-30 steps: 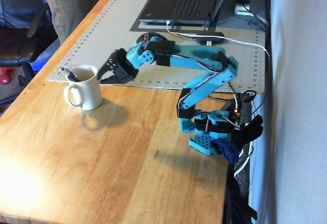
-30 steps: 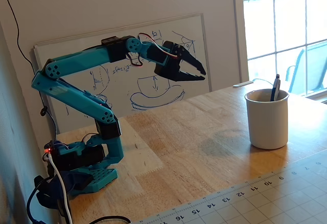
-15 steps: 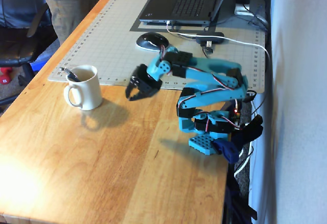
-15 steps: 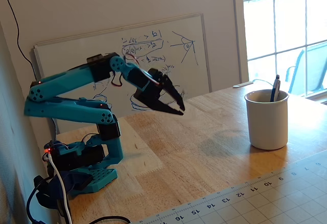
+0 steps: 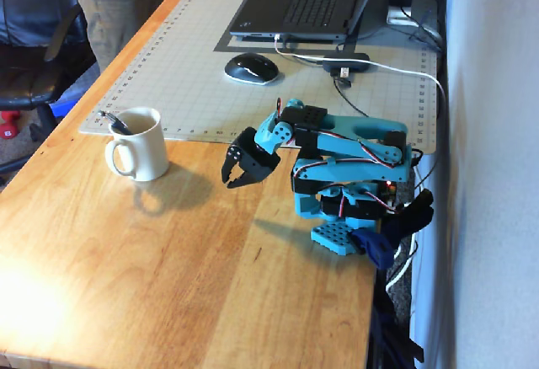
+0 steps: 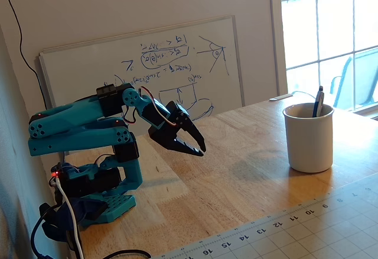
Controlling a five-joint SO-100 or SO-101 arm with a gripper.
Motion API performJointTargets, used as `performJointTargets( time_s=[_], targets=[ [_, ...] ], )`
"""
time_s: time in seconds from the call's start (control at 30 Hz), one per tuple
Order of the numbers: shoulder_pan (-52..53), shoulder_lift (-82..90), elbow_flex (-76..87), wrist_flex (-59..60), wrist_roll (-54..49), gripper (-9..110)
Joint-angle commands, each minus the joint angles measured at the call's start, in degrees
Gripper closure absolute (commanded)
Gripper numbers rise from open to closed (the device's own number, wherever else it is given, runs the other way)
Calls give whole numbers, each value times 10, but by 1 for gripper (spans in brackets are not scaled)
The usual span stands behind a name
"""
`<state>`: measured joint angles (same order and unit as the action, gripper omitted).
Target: Grasp a pen and put it in a mug.
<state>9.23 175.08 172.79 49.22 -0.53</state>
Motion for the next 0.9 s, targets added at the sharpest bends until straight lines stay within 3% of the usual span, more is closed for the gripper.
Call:
performJointTargets(
  time_s=[0.0,0.4,0.87],
  targets=[
    [-4,6,-8,4,12,100],
    [-5,5,15,8,4,100],
    [-42,98,69,98,2,100]
  ],
)
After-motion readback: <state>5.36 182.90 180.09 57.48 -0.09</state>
